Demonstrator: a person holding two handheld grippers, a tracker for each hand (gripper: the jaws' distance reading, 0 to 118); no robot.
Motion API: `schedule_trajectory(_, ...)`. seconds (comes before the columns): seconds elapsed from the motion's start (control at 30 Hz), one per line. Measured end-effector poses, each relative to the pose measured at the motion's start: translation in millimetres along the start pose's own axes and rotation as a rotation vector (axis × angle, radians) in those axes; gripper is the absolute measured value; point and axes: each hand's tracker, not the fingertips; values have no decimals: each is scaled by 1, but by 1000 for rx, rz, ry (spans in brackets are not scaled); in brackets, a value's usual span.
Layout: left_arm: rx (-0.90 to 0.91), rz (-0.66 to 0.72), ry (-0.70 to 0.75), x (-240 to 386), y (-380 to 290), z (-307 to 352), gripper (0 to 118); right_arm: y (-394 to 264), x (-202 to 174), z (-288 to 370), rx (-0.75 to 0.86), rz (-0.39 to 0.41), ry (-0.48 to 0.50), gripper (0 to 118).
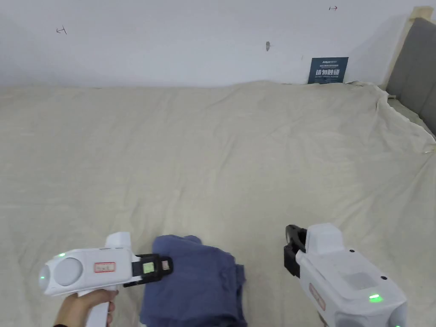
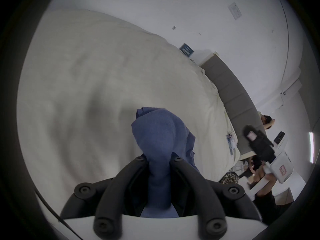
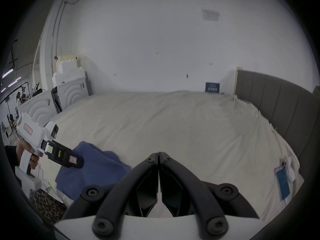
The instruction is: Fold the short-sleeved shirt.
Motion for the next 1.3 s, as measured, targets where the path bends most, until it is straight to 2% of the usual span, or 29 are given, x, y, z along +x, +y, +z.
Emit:
schedule_trajectory(0.33,107,121,248,-127,54,138,17,49,-15,-6,97,33,-22,0)
schedule_trajectory(0.53,141,188,404,-187,70,199,17,58,-27,-18,112,60,-26,0)
schedule_trajectory(0.77,108,209,466,-218,78,192,17,50,-31,-31,83,56,-37,0)
schedule_trajectory(0.87,70,177,550,-231,80,177,20,49,-29,-30,69,56,-41,0)
schedule_trajectory(0.9,72,163,573,-230,79,175,28,48,-29,-29,67,56,-42,0)
schedule_trajectory(1.0,85,143,678,-216,76,171,79,51,-24,-24,65,55,-39,0)
schedule_trajectory(1.03,106,134,692,-210,75,171,100,52,-24,-23,68,58,-40,0)
schedule_trajectory(1.07,126,115,689,-202,74,172,110,54,-23,-20,71,59,-41,0)
schedule_trajectory(1.1,169,83,682,-190,73,175,114,56,-22,-17,78,61,-39,0)
schedule_trajectory(1.3,403,-67,707,-111,77,196,114,74,-17,1,121,60,-43,0)
